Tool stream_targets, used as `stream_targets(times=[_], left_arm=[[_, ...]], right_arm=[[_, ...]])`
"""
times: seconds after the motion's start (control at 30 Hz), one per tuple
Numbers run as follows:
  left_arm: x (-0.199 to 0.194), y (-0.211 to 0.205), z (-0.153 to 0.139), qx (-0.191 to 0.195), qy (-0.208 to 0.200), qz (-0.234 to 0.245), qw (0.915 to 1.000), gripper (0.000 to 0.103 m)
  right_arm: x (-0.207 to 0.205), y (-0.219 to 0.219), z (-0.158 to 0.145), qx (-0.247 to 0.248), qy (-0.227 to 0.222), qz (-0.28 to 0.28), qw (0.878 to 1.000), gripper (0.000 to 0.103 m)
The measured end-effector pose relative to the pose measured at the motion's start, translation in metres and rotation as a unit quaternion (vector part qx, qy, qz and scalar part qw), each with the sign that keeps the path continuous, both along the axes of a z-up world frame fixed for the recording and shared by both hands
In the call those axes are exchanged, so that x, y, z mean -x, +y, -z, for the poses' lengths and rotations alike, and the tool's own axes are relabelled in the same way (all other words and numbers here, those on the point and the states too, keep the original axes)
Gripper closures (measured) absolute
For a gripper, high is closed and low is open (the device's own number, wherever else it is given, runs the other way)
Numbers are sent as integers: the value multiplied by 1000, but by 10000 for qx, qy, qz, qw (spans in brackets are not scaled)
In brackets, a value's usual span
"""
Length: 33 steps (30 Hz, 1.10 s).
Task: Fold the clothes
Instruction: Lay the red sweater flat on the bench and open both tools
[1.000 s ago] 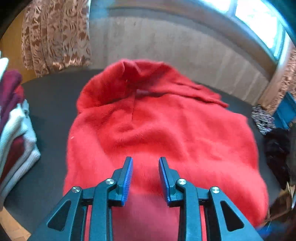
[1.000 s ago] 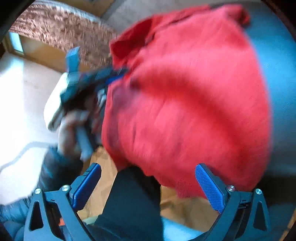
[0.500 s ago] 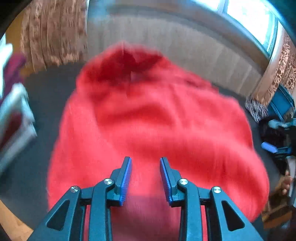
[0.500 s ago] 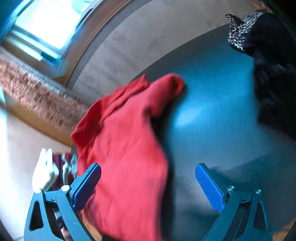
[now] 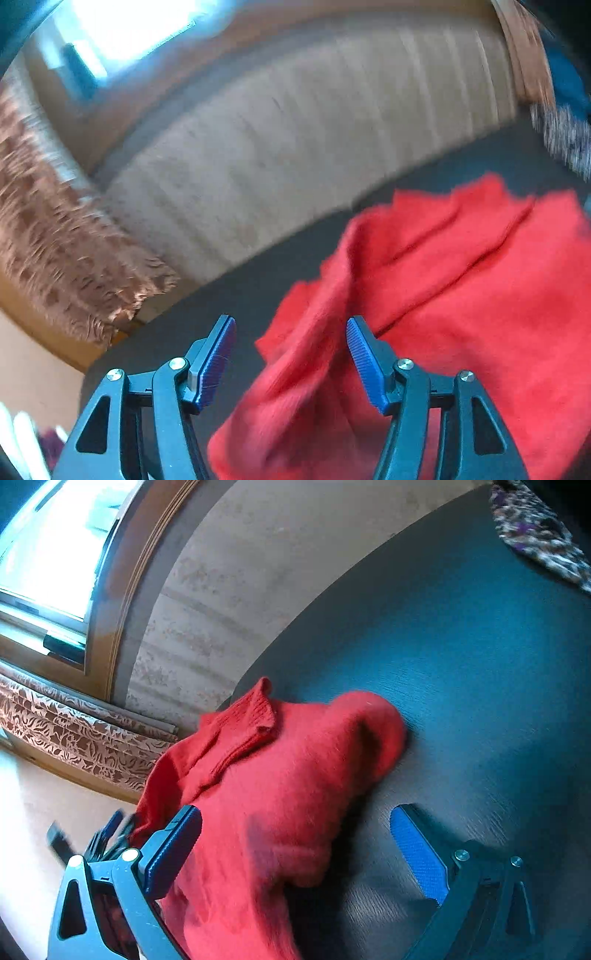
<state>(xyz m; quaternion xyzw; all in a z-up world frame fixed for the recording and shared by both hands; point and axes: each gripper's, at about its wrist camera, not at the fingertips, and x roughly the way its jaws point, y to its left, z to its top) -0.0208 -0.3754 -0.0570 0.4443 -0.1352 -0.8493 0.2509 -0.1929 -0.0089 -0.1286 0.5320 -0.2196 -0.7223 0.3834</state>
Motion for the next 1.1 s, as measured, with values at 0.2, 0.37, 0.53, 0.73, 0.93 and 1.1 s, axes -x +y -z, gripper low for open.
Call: stream_targets(times=[0.2,0.37,0.53,0.73,0.93,1.1], left_arm=[[-21,-54,5,-1774,1036,-1249,9707,93],[-98,-98,-25,-2313,2434,-2783,8999,94],[-161,-114,-30,-2331,2784,-3970,8430,91],[-195,-88,-17,-2314,2309,-4393,8367,83],[-194,-19,-38,-1859,2359,-3283,8956,78],[-142,25,-17,-1871,1485,-1774,9547,78]], right_arm=[[-9,-38,-5,-882,900,-395,9912,47],[-21,-36,-15,-993,1235,-387,9866,82],[-48,-1,-72,-922,2078,-42,9738,88],[-91,46,-105,-1301,2596,1,9569,91],[-109,83,-69,-1572,1867,-395,9690,55],[-115,77,-49,-1546,1581,-494,9740,37]])
